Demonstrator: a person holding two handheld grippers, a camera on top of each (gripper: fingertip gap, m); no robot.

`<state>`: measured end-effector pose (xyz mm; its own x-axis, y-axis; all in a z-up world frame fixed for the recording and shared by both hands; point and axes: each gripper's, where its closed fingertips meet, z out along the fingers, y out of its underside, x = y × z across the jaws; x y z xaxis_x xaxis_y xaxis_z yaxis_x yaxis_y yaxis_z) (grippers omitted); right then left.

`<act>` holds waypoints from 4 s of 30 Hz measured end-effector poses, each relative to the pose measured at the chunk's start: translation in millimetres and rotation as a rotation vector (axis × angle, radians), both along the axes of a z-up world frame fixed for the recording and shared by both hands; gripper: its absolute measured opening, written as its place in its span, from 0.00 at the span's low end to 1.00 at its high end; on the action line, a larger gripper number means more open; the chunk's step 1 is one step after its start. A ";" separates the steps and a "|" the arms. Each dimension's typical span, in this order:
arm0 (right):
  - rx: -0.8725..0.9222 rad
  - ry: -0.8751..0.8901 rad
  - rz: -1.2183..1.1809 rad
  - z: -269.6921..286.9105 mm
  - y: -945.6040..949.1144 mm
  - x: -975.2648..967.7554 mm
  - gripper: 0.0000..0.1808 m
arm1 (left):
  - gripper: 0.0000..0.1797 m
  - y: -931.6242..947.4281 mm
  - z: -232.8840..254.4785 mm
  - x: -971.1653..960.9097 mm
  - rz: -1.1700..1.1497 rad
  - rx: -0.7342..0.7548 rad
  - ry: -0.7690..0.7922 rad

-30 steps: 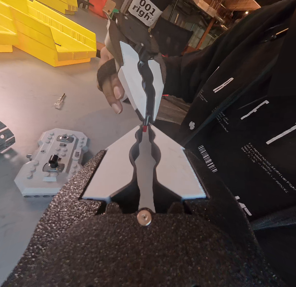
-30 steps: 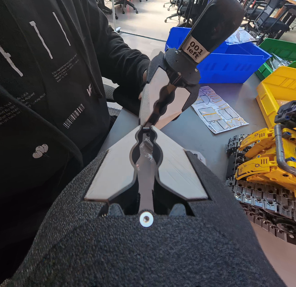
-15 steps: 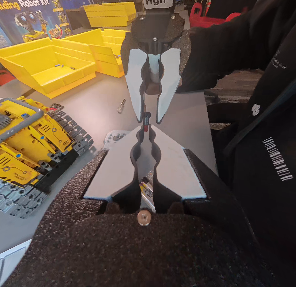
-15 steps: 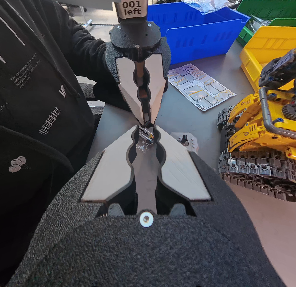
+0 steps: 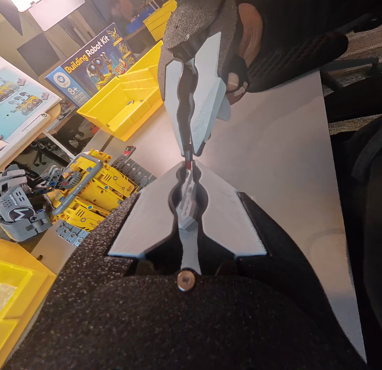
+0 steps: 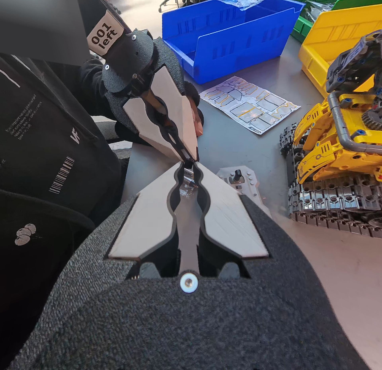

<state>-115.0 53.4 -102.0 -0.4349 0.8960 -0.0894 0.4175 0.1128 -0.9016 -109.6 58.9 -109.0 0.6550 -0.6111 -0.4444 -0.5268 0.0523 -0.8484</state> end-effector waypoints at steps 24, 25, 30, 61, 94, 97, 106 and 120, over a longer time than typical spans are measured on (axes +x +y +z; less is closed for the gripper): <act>-0.064 -0.003 -0.081 5.7 9.8 -9.6 0.07 | 0.01 7.6 -0.9 -8.1 0.088 0.097 0.102; -0.066 -0.003 -0.082 5.7 10.5 -8.9 0.07 | 0.01 7.8 -0.4 -8.2 0.091 0.102 0.104; -0.069 -0.004 -0.072 4.5 9.0 -8.2 0.04 | 0.01 8.7 -0.1 -9.1 0.105 0.115 0.122; 0.175 0.099 0.149 11.6 7.1 -2.1 0.09 | 0.02 -3.8 10.3 3.6 -0.367 -0.469 -0.557; 0.384 -0.496 -0.045 -56.3 69.3 -4.9 0.04 | 0.38 42.1 -80.1 -36.7 -0.069 -0.501 -0.043; 0.421 -0.534 -0.041 -57.2 68.5 -4.8 0.04 | 0.37 42.1 -80.1 -36.8 -0.067 -0.501 -0.045; 0.389 -0.575 -0.068 -62.0 68.0 -6.0 0.04 | 0.37 41.9 -80.0 -37.0 -0.066 -0.501 -0.049; 0.452 -0.617 -0.021 -64.8 66.2 -5.0 0.04 | 0.37 41.7 -80.0 -36.9 -0.069 -0.497 -0.054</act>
